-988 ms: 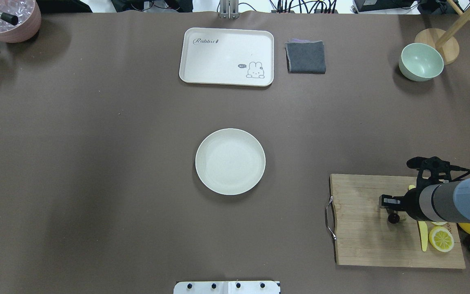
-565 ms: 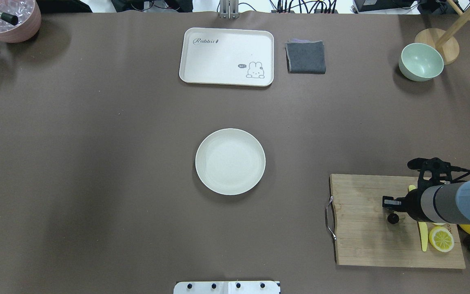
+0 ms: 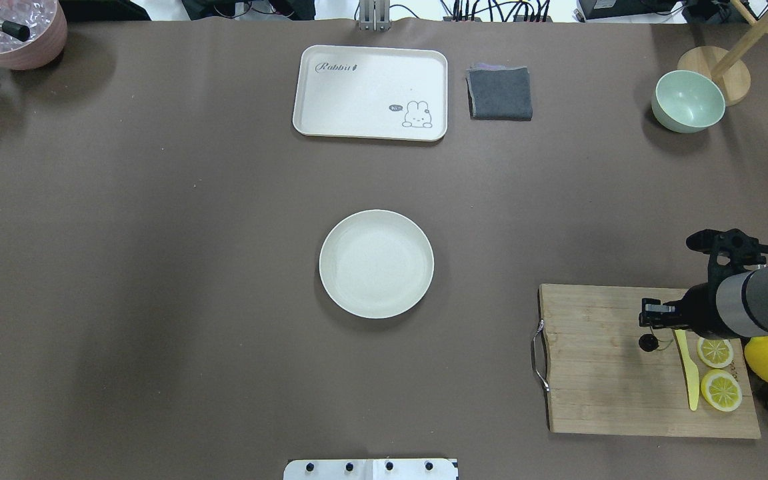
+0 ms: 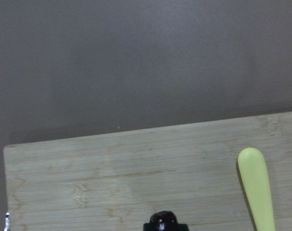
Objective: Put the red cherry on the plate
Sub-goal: 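Lift the cherries and carry them over the white bowl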
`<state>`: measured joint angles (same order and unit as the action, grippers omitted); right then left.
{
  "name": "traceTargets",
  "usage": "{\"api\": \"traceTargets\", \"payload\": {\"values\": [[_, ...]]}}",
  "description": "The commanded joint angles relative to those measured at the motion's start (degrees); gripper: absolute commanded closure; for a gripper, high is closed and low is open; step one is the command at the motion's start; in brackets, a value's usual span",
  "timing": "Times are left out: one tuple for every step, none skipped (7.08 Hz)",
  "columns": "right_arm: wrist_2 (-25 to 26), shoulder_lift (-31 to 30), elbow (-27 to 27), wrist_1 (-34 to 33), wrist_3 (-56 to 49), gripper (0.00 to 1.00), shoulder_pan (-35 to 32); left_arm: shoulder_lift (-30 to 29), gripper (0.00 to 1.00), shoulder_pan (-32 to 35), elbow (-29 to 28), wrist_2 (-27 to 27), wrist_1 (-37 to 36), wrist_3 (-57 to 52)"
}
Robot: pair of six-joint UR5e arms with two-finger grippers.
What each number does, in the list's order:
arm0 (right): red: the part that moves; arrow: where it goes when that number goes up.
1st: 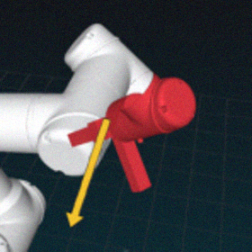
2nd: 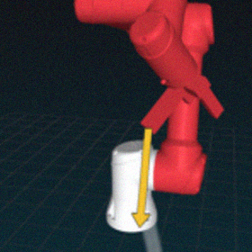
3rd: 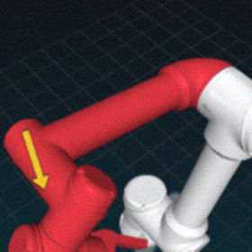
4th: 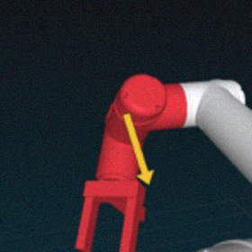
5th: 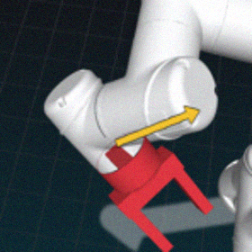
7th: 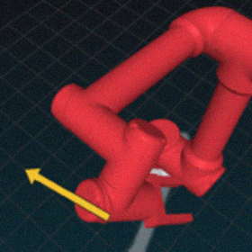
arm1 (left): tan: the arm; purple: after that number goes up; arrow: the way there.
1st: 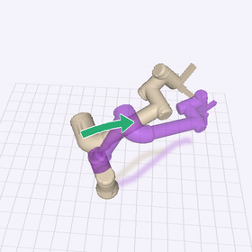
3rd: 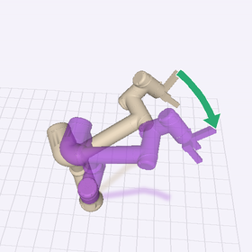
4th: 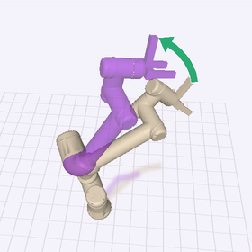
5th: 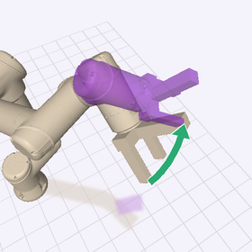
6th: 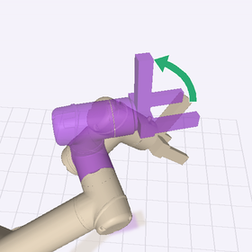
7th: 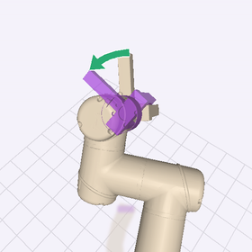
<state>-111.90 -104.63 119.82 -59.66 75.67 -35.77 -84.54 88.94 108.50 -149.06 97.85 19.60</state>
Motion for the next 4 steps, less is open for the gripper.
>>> {"api": "traceTargets", "payload": {"values": [[-9.79, 2.04, 3.73, -10.58, -9.69, 1.0, -11.73, -0.01, 0.03, -0.25, -0.13, 0.0, -0.03, 0.0], [-13.56, 7.11, 6.28, -21.27, -14.01, 1.0, -17.35, -0.01, 0.03, -0.17, -0.04, 0.0, -0.12, 0.17], [-16.47, 15.34, 8.22, -33.91, -17.36, 1.0, -21.67, -0.01, 0.03, -0.25, -0.04, 0.0, -0.12, 0.17], [-16.5, 23.08, 10.5, -47.61, -21.31, 1.0, -23.8, -0.36, 0.03, -0.43, 0.13, 0.0, -1.16, 0.17]]}}
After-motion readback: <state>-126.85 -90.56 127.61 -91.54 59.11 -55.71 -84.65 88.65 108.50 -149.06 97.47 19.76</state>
